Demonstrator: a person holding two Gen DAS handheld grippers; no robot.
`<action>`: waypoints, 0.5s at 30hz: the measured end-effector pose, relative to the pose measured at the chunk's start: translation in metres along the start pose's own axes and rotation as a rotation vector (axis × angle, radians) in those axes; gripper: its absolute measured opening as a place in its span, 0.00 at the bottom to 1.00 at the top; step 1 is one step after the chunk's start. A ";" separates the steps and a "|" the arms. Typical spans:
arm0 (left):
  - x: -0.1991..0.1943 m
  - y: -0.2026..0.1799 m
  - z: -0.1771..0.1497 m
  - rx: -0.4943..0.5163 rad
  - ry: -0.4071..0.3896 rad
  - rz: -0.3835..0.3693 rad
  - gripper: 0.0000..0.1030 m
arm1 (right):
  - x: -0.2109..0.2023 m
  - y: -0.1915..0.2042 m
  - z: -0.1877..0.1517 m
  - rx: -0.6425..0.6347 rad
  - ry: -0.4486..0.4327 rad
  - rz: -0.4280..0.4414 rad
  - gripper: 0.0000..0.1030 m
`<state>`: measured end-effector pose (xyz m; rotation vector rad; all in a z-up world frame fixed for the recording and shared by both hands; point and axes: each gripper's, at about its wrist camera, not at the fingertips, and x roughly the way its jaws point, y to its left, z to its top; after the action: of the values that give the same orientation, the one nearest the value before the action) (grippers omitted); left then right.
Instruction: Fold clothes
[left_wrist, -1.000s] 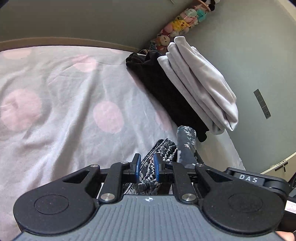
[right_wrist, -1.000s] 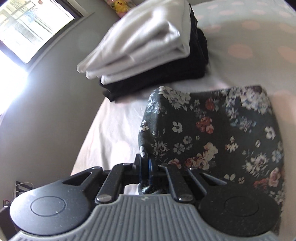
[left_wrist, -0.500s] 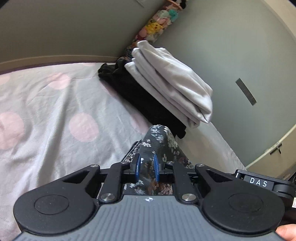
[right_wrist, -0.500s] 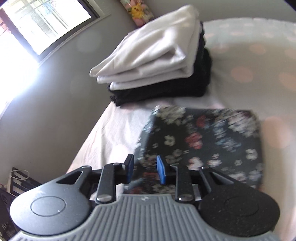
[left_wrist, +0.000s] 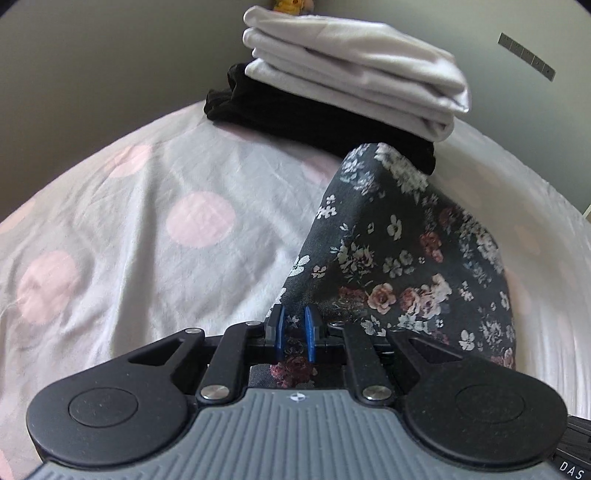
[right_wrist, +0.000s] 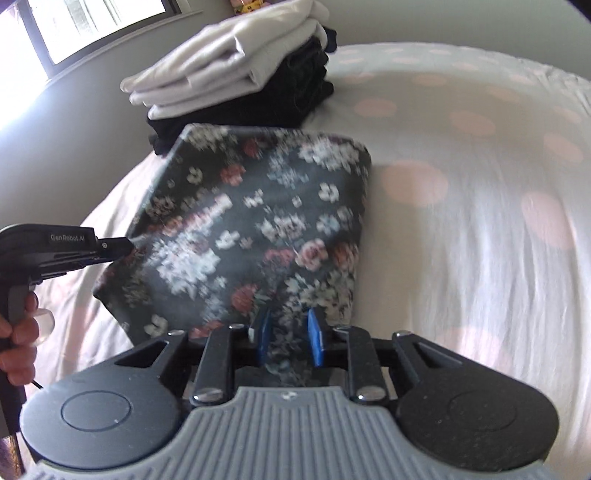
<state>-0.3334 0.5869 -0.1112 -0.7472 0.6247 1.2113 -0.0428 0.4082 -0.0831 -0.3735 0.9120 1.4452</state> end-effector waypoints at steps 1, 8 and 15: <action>0.006 -0.001 -0.001 0.004 0.009 0.007 0.13 | 0.007 -0.003 -0.002 0.012 0.010 0.004 0.24; 0.011 -0.003 -0.004 0.021 0.014 0.031 0.13 | 0.015 -0.020 -0.009 0.045 0.017 0.046 0.19; -0.025 0.020 0.009 -0.022 -0.052 -0.126 0.42 | -0.018 -0.036 -0.009 0.073 -0.036 0.104 0.31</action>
<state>-0.3588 0.5831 -0.0897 -0.7599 0.5145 1.1194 -0.0098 0.3843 -0.0868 -0.2481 0.9643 1.5036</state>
